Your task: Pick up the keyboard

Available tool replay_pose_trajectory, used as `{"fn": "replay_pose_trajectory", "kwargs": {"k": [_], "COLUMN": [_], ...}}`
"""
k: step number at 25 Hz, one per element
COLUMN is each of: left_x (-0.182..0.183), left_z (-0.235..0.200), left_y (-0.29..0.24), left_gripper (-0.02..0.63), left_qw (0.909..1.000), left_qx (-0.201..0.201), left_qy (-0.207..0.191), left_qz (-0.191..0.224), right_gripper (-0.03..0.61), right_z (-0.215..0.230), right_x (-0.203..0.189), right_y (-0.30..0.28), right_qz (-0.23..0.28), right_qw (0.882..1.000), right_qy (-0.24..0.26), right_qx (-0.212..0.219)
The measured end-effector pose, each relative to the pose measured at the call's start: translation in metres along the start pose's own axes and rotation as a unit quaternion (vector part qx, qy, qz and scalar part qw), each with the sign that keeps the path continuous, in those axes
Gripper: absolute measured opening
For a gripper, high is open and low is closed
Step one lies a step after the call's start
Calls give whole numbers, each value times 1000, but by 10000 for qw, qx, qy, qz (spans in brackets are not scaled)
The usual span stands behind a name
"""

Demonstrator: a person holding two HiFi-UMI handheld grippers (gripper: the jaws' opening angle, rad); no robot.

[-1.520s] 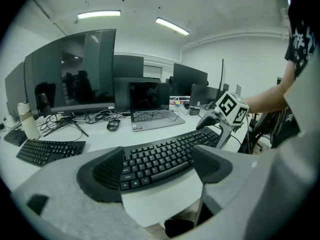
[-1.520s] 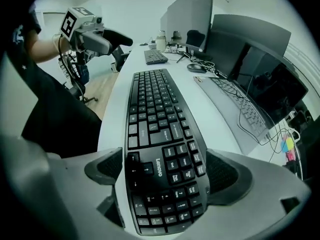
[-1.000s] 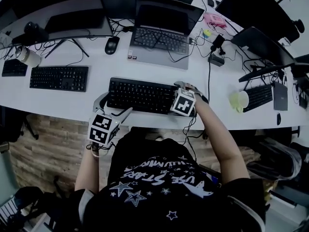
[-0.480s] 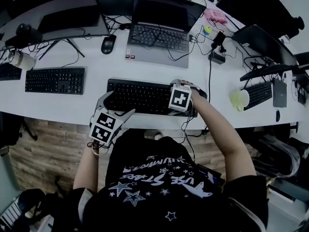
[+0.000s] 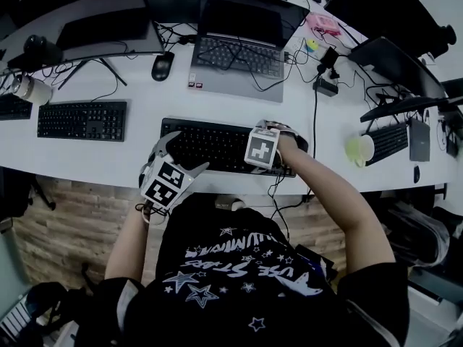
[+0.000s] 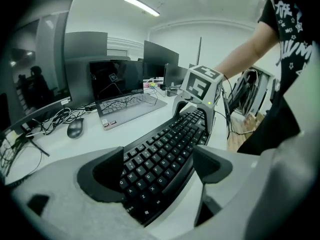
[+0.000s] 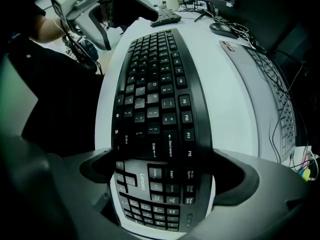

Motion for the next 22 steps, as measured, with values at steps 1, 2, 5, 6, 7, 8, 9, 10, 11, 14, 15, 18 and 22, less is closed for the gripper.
{"fn": "replay_pose_trajectory", "kwargs": {"k": [1, 2, 5, 6, 7, 8, 9, 10, 11, 14, 15, 18, 22], "left_x": [-2, -3, -2, -1, 1, 4, 8, 11, 15, 26, 30, 37, 29], "left_z": [-1, -2, -9, -12, -14, -17, -19, -22, -23, -26, -25, -16, 4], "left_y": [-2, -3, -5, -6, -7, -8, -8, -9, -10, -15, -18, -32, -50], "left_gripper": [428, 426, 426, 426, 428, 427, 428, 427, 428, 427, 428, 427, 428], "left_qw": [9999, 9995, 9976, 9969, 9963, 9957, 9949, 9939, 9925, 9862, 9841, 9741, 9396], "left_qx": [-16, -18, 31, 48, 56, 52, 40, 22, -1, -117, -187, -628, -1498], "left_qy": [-121, -250, -596, -684, -761, -833, -909, -1001, -1116, -1507, -1608, -1846, -2257], "left_qz": [-101, -188, -350, -380, -400, -414, -432, -461, -505, -670, -733, -1144, -2091], "right_gripper": [571, 571, 571, 571, 571, 571, 571, 571, 571, 571, 571, 571, 571], "right_z": [-1, -2, -5, -6, -7, -8, -9, -10, -11, -16, -18, -22, -28], "right_x": [1, 2, 1, 0, -1, -2, -2, -2, -2, 0, 1, 2, 3], "right_y": [1, 2, 3, 3, 4, 5, 6, 7, 8, 11, 12, 17, 23], "right_qz": [-5, -12, -17, -14, -6, 3, 9, 16, 26, 65, 73, 115, 193], "right_qw": [10000, 10000, 9998, 9997, 9995, 9992, 9988, 9983, 9976, 9951, 9940, 9898, 9829], "right_qy": [-11, -16, -36, -51, -56, -52, -41, -25, -4, 78, 103, 168, 231], "right_qx": [-25, -65, -199, -240, -302, -386, -484, -589, -692, -987, -1086, -1410, -1816]}}
Point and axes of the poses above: the fingertips, and each gripper's own axes: y backward along the fingers, z to its right, x out of its top, the point moved 4 cm from there along y, backward along the fingers, and after that the axes turned 3 degrees about z, right-handed, at the moved point
